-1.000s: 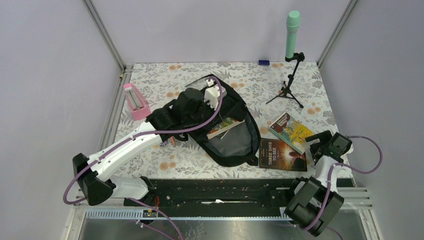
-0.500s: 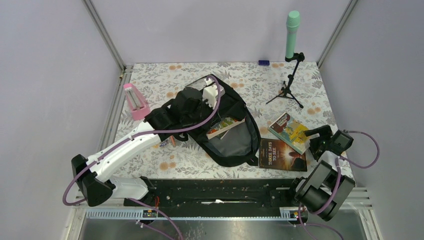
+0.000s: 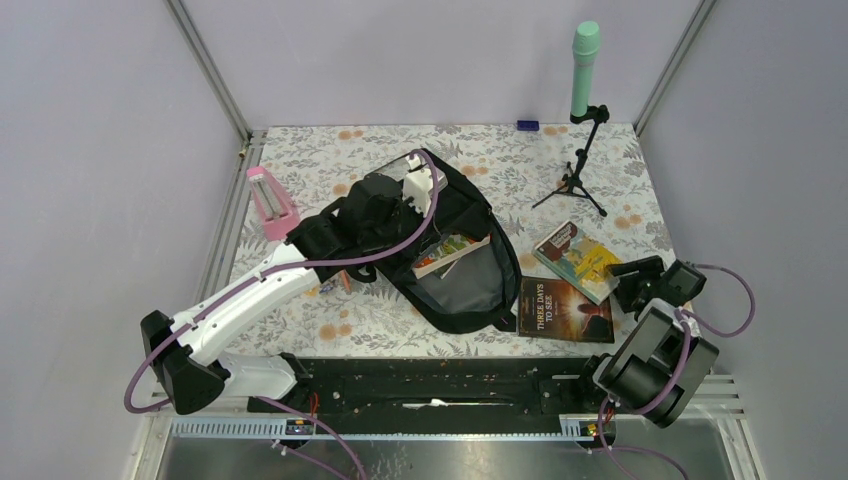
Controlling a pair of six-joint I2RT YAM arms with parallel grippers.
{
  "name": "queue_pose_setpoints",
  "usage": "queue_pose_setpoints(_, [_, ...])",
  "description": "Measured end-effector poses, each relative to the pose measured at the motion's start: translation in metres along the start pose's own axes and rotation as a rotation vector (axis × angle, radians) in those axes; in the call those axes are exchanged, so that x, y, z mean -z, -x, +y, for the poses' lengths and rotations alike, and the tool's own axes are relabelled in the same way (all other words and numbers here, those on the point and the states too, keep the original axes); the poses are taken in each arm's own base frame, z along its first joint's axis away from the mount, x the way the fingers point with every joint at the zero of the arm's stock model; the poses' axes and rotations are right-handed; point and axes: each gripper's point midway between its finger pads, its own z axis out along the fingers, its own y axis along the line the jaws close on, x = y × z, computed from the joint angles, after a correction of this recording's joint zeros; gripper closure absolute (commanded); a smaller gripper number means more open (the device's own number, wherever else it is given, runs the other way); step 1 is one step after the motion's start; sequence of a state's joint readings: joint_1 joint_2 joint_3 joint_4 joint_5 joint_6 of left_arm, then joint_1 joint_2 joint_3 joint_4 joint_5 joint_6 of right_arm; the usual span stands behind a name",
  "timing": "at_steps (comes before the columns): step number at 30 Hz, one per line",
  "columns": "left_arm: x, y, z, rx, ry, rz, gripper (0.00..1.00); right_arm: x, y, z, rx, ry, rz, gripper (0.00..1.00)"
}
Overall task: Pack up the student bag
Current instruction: Pick up the book from the center of the board.
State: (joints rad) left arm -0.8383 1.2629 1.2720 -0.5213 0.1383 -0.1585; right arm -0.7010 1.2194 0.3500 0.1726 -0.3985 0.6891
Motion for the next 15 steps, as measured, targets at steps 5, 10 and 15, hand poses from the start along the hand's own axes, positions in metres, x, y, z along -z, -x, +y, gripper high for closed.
queue_pose_setpoints(5, [0.000, 0.000, 0.001, 0.001, 0.002, 0.000, 1.00, -0.003, -0.012, -0.005, -0.036, -0.005, 0.054, 0.68])
queue_pose_setpoints(10, [0.001, 0.001, 0.001, 0.001, 0.001, -0.002, 1.00, -0.002, -0.016, 0.003, -0.057, 0.043, 0.072, 0.92])
queue_pose_setpoints(15, [0.004, 0.002, 0.002, 0.003, 0.006, -0.013, 1.00, 0.001, -0.014, 0.013, -0.048, 0.084, 0.066, 1.00])
